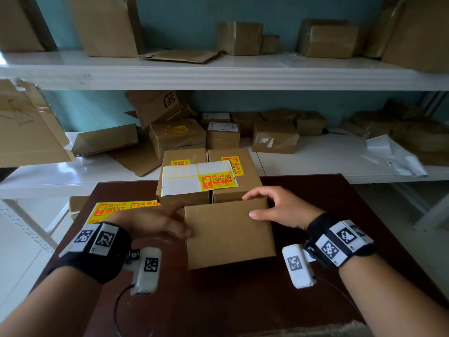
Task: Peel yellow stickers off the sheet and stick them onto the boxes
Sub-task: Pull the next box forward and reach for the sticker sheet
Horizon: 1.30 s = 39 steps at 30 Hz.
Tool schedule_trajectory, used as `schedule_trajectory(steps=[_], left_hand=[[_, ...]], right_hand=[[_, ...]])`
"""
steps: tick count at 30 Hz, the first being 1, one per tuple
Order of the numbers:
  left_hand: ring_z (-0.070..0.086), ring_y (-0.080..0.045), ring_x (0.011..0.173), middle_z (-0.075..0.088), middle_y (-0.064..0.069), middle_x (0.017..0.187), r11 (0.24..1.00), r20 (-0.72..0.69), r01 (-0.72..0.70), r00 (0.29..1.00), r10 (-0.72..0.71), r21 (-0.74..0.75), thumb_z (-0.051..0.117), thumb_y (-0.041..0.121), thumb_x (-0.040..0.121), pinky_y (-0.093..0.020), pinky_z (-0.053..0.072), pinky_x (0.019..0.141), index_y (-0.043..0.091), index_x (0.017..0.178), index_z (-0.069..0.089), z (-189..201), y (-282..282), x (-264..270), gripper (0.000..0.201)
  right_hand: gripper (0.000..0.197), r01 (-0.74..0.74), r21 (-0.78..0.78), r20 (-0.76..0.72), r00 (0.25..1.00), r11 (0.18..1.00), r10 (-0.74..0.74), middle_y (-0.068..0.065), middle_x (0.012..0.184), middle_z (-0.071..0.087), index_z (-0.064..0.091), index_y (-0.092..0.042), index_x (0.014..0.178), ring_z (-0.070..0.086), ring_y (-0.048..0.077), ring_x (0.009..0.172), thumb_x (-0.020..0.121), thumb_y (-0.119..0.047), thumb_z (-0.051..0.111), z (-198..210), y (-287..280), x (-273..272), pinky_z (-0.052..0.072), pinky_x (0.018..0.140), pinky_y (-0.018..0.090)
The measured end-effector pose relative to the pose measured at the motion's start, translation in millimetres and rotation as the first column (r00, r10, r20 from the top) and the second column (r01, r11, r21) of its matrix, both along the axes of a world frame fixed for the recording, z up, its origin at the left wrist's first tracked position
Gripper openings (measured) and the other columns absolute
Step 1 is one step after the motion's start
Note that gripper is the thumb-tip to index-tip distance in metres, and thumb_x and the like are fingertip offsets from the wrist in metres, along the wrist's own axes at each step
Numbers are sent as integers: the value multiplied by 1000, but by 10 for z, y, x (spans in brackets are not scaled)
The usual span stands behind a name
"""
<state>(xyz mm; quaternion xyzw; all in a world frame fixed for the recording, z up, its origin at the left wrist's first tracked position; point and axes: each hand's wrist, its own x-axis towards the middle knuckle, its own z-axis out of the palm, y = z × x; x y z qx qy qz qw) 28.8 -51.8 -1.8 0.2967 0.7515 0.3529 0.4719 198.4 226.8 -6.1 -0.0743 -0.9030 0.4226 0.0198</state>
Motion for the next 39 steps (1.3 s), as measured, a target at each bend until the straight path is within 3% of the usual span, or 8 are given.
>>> schedule_trajectory(steps=[5, 10, 14, 22, 27, 32, 36, 39], left_hand=[[70, -18, 97, 71, -1, 112, 999, 5, -31, 1000, 31, -19, 74, 25, 72, -37, 57, 91, 32, 127, 56, -56, 3, 21, 59], [68, -20, 102, 68, -1, 119, 998, -50, -39, 998, 37, -45, 73, 32, 74, -40, 57, 94, 32, 131, 56, -61, 13, -10, 60], [64, -13, 90, 64, 12, 93, 997, -104, -32, 994, 25, -69, 73, 26, 86, -40, 57, 92, 33, 128, 56, -77, 36, -45, 46], [70, -18, 90, 66, -2, 111, 997, -246, -21, 969, 4, -69, 59, 16, 97, -32, 58, 72, 32, 119, 62, 8, 30, -139, 27], [60, 2, 59, 69, 17, 71, 956, -551, -169, 787, 278, 241, 61, 12, 96, -25, 46, 57, 26, 90, 75, 103, 68, -248, 20], [54, -12, 99, 69, 13, 108, 968, -899, -15, 368, 239, 251, 68, 20, 89, -30, 42, 81, 37, 89, 75, 42, 100, -260, 19], [42, -20, 136, 63, 5, 131, 997, -867, 59, 498, 20, 56, 66, 19, 91, -39, 35, 113, 32, 98, 76, -22, 181, -205, 18], [41, -25, 140, 50, 3, 146, 995, -798, 27, 595, -93, -96, 62, 25, 94, -44, 37, 112, 24, 132, 61, -27, 205, -185, 38]], right_hand=[[35, -16, 1, 55, 998, 1000, 16, -11, 117, 66, 68, -25, 121, 61, 4, 110, 88, -21, 76, 29, -32, 6, 50, 100, 29], [40, -19, -45, 94, 995, 999, 23, -9, 120, 66, 65, -25, 124, 63, 6, 110, 86, -21, 78, 3, -32, 2, 52, 91, 19], [42, -28, -39, 147, 989, 999, 33, -8, 122, 64, 63, -24, 127, 62, 7, 111, 88, -24, 77, -33, -38, -6, 52, 88, 16], [40, -67, -25, 242, 968, 997, 71, -8, 121, 65, 61, -22, 129, 64, 7, 109, 91, -21, 73, -98, -19, -32, 52, 85, 15], [40, -79, -10, 249, 965, 997, 79, -8, 121, 66, 60, -21, 130, 63, 9, 112, 92, -20, 72, -90, -25, -51, 52, 90, 17], [38, -37, 21, 223, 974, 999, 31, -5, 126, 62, 60, -25, 130, 63, 7, 110, 93, -26, 70, -16, -24, -56, 50, 99, 26], [26, 61, -1, 118, 991, 998, -60, -2, 120, 65, 64, -28, 122, 62, 1, 99, 96, -28, 66, 82, -16, -78, 50, 89, 25], [25, 101, -74, 102, 990, 992, -93, -2, 116, 65, 64, -26, 124, 63, 6, 103, 99, -29, 61, 182, -55, -68, 55, 84, 24]])
